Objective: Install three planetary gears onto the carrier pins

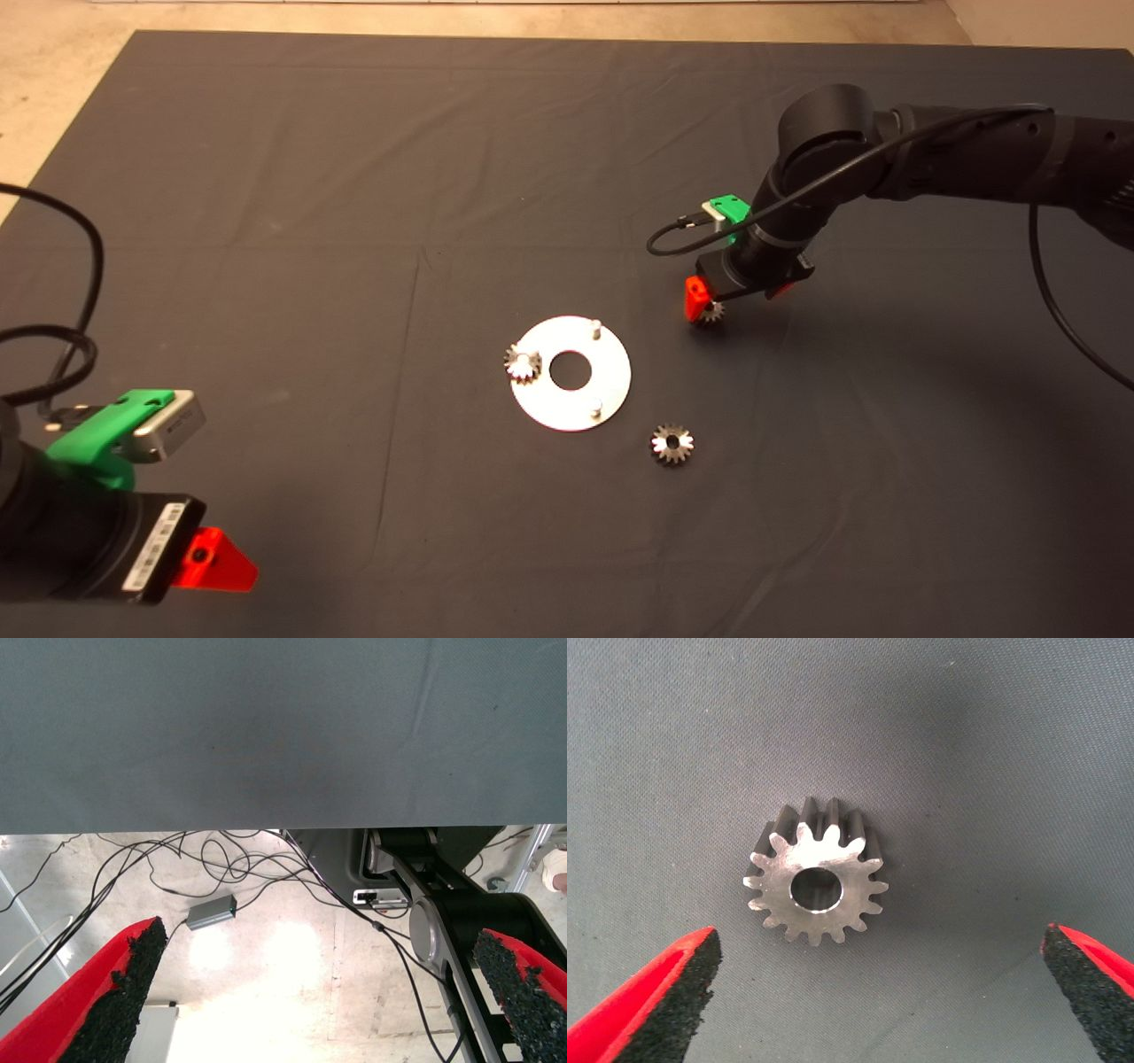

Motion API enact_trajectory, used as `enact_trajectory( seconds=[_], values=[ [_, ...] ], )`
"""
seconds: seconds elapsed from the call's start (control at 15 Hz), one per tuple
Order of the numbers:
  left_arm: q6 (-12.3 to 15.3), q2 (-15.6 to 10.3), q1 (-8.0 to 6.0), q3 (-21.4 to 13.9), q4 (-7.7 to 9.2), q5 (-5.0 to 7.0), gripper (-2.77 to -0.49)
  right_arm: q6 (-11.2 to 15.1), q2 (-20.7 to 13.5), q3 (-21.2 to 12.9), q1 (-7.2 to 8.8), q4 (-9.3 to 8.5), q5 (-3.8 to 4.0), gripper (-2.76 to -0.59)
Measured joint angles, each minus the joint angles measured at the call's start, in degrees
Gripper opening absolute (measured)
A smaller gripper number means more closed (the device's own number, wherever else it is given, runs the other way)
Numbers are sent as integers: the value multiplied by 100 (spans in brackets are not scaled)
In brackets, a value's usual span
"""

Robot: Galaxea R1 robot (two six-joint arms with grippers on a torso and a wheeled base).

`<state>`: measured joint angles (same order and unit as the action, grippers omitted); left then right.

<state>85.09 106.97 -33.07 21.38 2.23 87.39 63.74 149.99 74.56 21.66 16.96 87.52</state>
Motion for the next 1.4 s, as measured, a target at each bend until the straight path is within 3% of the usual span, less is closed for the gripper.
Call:
enact_trajectory(
  seconds=[0.2, 0.6, 1.4],
  values=[
    [0, 0, 0, -2, 0, 0, -75, 20, 0, 5, -41, -2, 0, -67],
    [0, -30, 0, -2, 2, 0, -75, 43, 0, 85, -135, -2, -1, -95],
    [0, -30, 0, -2, 0, 0, -75, 61, 117, 397, -202, -2, 5, -95]
  ],
)
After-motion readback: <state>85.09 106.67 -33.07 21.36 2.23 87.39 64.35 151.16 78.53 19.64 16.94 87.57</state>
